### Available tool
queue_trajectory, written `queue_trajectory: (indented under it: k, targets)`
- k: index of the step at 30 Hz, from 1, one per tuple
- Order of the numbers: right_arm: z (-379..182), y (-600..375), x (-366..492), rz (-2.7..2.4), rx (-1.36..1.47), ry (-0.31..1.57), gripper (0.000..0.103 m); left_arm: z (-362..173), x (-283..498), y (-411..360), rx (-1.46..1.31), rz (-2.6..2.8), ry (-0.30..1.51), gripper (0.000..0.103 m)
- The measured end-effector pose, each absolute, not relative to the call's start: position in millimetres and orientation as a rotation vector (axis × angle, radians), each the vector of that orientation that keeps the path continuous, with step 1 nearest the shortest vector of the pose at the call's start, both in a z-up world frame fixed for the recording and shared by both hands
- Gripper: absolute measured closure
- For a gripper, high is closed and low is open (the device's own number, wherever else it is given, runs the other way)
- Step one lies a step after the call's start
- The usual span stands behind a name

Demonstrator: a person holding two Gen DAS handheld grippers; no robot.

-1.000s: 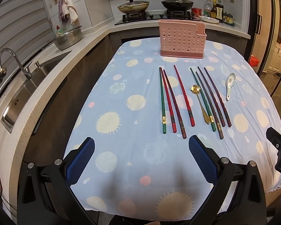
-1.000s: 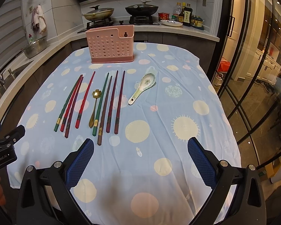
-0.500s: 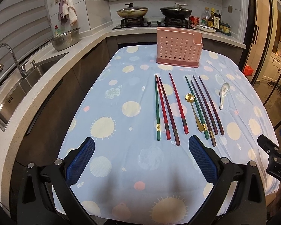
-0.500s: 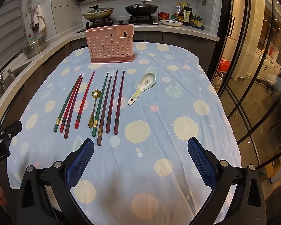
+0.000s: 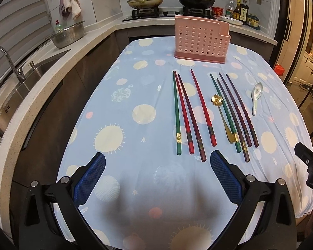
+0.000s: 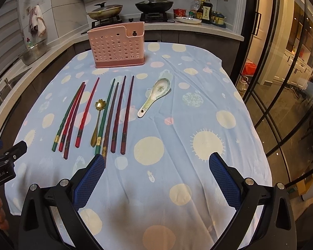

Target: Organize utensils

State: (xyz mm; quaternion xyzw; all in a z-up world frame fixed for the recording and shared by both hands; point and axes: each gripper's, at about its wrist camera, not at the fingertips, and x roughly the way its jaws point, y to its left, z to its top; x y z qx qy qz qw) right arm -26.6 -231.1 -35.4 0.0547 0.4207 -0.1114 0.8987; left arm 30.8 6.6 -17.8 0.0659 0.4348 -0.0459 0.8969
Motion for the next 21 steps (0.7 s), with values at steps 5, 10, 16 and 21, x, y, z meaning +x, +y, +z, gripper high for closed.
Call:
queue_trajectory:
  k: [5,10,16,21]
  targets:
    - [-42.9,-237.4,-8.8,-0.24,0.117,0.881,0.007,-33.2,48.8,7.0,0.126,-0.112,0.922,0.007]
    - [-50.8,-242.3,8.8,-0.24,0.125,0.9,0.007,-48.5,65.2,5.2,0.125,-0.122,0.937,0.007]
    - [-59.4,-243.7,23.0,-0.238,0.128,0.922,0.007,-67.4,79.2,5.6,0.129,-0.124,0.983,0.011]
    - [-65.4,-245.2,34.5,-0.242,0.136,0.934,0.008,-79.4,84.7,8.6,0.119,-0.141,1.019,0.018]
